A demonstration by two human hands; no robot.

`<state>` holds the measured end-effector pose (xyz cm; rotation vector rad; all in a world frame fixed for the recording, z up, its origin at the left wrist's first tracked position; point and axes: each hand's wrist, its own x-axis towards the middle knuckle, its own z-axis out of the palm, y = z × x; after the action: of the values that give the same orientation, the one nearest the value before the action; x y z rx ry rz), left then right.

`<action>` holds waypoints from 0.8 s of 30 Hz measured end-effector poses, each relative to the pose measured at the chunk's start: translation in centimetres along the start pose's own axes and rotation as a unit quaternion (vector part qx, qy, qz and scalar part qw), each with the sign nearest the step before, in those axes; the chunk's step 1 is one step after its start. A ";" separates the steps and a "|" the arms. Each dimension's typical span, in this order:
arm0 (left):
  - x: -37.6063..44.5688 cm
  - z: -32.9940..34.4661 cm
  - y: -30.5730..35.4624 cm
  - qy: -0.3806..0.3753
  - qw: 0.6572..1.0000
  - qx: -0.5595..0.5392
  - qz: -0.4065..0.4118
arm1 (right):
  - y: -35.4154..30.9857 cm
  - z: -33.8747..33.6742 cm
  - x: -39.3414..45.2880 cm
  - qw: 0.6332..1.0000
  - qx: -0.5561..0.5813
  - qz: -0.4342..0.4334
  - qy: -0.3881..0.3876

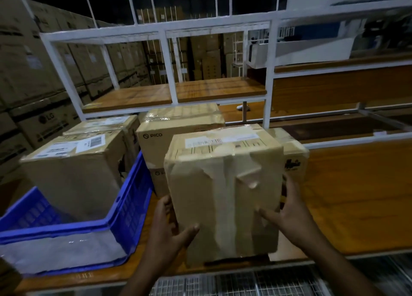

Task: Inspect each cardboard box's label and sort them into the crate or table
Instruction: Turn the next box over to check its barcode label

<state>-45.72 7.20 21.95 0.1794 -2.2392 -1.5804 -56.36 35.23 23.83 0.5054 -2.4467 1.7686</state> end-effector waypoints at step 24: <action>4.1 -1.5 6.1 0.038 0.933 0.295 0.203 | -5.5 0.4 1.5 0.968 -0.221 -0.116 0.009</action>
<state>-48.18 6.68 29.00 -0.0616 -2.4251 -0.6572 -56.00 32.96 29.10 0.6855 -2.5330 1.0908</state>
